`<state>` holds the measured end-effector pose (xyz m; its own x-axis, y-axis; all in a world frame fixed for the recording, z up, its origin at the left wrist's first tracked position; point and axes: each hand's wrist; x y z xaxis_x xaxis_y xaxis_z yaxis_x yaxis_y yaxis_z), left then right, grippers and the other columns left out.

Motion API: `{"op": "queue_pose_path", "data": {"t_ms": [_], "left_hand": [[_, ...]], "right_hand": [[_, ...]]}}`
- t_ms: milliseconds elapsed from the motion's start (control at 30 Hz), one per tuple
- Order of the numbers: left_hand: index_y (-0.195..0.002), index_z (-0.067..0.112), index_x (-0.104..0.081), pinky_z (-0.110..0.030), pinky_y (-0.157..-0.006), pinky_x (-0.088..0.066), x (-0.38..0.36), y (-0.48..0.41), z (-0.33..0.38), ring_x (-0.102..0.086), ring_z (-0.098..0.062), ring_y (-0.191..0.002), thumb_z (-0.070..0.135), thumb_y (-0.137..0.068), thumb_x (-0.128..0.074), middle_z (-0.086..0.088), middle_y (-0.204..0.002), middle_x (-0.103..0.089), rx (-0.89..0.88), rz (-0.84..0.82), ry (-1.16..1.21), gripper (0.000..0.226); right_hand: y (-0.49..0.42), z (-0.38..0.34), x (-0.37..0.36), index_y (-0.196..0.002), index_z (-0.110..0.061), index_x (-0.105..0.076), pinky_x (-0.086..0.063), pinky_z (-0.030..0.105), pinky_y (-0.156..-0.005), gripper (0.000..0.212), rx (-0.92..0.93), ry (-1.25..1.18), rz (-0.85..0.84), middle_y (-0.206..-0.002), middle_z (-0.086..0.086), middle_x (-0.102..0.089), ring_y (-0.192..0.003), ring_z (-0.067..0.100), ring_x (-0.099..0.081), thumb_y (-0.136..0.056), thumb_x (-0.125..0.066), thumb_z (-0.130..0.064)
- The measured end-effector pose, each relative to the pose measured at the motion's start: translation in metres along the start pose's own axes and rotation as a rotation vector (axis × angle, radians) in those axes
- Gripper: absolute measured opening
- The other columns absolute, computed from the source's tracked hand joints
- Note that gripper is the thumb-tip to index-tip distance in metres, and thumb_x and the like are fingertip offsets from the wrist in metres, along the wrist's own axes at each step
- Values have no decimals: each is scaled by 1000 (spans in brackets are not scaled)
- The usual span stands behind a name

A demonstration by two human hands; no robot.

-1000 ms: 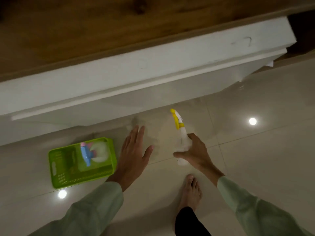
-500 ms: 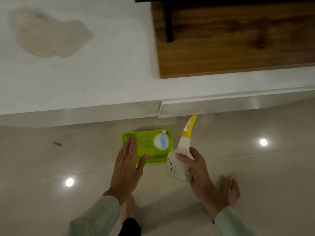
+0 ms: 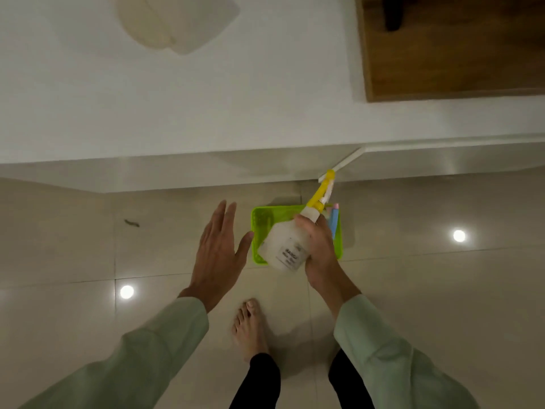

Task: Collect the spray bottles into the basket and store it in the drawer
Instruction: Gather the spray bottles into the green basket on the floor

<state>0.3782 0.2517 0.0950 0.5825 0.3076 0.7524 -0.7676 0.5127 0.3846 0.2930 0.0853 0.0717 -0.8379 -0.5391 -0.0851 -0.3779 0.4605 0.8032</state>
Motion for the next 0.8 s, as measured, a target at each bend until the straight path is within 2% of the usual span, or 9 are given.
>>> {"op": "queue_pose_path", "data": {"t_ms": [67,133,267,367,433,567,700,767,800], "left_hand": [[-154,15,-21,-39,-121,-23,-5,-1,-6,-20,-23,-151,41,-98,-48,-8,-165,-16,21,-5,15,68],[-154,15,-22,-40,-120,-24,-8,-3,-13,-21,-23,-151,41,-98,-49,-8,-164,-17,35,-7,18,68],[-154,16,-21,-38,-120,-23,-14,-10,-27,-21,-24,-150,42,-98,-49,-8,-164,-17,53,-21,3,68],[-154,15,-23,-37,-119,-23,-16,-16,-32,-23,-24,-150,41,-98,-49,-9,-164,-18,50,-21,7,67],[-154,16,-22,-37,-119,-23,-18,-20,-35,-22,-23,-150,42,-98,-48,-7,-165,-17,56,-22,15,67],[-154,17,-21,-36,-119,-22,-24,-28,-42,-21,-23,-150,42,-98,-47,-7,-165,-17,45,-23,24,66],[-154,17,-21,-37,-119,-23,-34,-35,-48,-22,-23,-150,42,-98,-47,-7,-165,-17,43,-27,30,66],[-154,18,-20,-36,-119,-22,-39,-38,-52,-20,-22,-151,42,-98,-47,-6,-165,-16,41,-31,34,67],[-155,18,-20,-36,-120,-22,-40,-39,-53,-20,-22,-151,43,-98,-47,-6,-165,-15,42,-33,37,67]], "right_hand": [[-12,9,-6,-110,-11,-65,-54,24,-65,30,98,77,53,-79,-8,-70,-74,10,-68,-82,-77,-14],[-22,16,-9,-111,-14,-65,-54,19,-64,36,195,162,64,-81,-8,-72,-74,7,-68,-79,-81,-11],[-40,32,-17,-112,-14,-66,-55,31,-82,38,258,247,106,-104,7,-75,-94,19,-70,-78,-83,-14],[-54,44,-18,-109,-14,-68,-54,44,-95,29,283,323,181,-107,7,-74,-102,24,-67,-83,-79,-16],[-62,52,-19,-98,-16,-68,-52,48,-94,25,299,385,256,-99,2,-73,-97,22,-66,-79,-83,-17],[-73,69,-23,-95,-11,-71,-50,38,-82,36,345,452,381,-93,3,-70,-89,22,-63,-67,-91,-21],[-84,87,-29,-102,0,-71,-29,16,-71,49,404,594,420,-101,15,-70,-92,28,-60,-67,-91,-28],[-88,93,-35,-97,1,-70,-34,21,-74,44,453,602,433,-95,15,-70,-91,32,-60,-68,-91,-24],[-89,95,-38,-94,1,-69,-41,30,-79,40,468,599,437,-90,14,-69,-89,34,-61,-68,-91,-21]]}}
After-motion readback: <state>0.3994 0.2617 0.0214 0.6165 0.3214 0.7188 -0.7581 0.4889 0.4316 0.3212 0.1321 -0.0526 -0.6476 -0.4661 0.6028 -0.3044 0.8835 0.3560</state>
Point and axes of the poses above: each hand's wrist, its own y-axis away from the middle knuckle, its own x-axis out of the back of the hand, z = x × y
